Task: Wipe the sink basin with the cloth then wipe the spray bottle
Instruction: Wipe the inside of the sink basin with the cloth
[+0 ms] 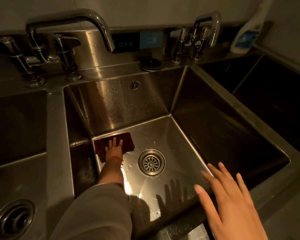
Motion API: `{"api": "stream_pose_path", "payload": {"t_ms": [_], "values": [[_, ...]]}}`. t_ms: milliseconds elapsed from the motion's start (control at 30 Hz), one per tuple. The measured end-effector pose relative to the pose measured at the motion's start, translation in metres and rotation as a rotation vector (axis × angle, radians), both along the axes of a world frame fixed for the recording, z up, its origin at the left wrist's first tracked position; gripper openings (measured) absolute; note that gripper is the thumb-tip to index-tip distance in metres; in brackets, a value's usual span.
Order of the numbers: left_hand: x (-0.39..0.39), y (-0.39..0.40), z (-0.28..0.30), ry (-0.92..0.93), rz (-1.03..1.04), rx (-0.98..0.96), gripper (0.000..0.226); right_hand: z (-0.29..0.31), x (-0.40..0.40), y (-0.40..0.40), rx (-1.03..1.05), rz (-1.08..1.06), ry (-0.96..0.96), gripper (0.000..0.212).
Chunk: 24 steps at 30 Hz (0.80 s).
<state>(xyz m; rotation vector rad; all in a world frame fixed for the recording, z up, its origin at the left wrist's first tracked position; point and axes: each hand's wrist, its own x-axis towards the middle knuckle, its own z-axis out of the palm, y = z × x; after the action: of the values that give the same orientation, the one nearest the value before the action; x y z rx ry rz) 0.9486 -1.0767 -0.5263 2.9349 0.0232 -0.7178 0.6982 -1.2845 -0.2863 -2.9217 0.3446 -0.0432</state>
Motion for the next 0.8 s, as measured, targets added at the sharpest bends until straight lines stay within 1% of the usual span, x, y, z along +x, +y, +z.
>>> {"api": "stream_pose_path", "payload": {"t_ms": [200, 267, 333, 467, 567, 633, 700, 800], "values": [[0.009, 0.004, 0.0, -0.007, -0.004, 0.009, 0.092, 0.002, 0.001, 0.0, -0.024, 0.012, 0.024, 0.084], [0.008, 0.002, 0.0, -0.021, -0.006, 0.013, 0.088, 0.001, 0.001, -0.002, 0.02, -0.013, 0.013, 0.082], [0.006, 0.001, -0.001, -0.023, -0.012, 0.018, 0.083, 0.002, 0.0, -0.001, 0.013, -0.015, 0.027, 0.083], [0.003, 0.003, 0.002, -0.012, -0.027, 0.031, 0.086, 0.005, 0.0, 0.001, 0.032, -0.03, 0.035, 0.084], [-0.003, 0.001, 0.001, -0.003, -0.014, 0.013, 0.084, 0.008, 0.001, 0.003, -0.007, -0.019, 0.06, 0.089], [-0.012, -0.002, 0.0, 0.007, -0.013, 0.02, 0.086, 0.01, 0.001, 0.002, -0.007, -0.018, 0.076, 0.086], [-0.02, -0.003, -0.001, 0.015, -0.017, 0.033, 0.088, 0.011, 0.001, 0.002, -0.002, -0.014, 0.085, 0.079], [-0.031, -0.006, 0.001, 0.035, -0.027, 0.04, 0.087, 0.013, 0.0, 0.004, 0.035, -0.021, 0.074, 0.076]]}}
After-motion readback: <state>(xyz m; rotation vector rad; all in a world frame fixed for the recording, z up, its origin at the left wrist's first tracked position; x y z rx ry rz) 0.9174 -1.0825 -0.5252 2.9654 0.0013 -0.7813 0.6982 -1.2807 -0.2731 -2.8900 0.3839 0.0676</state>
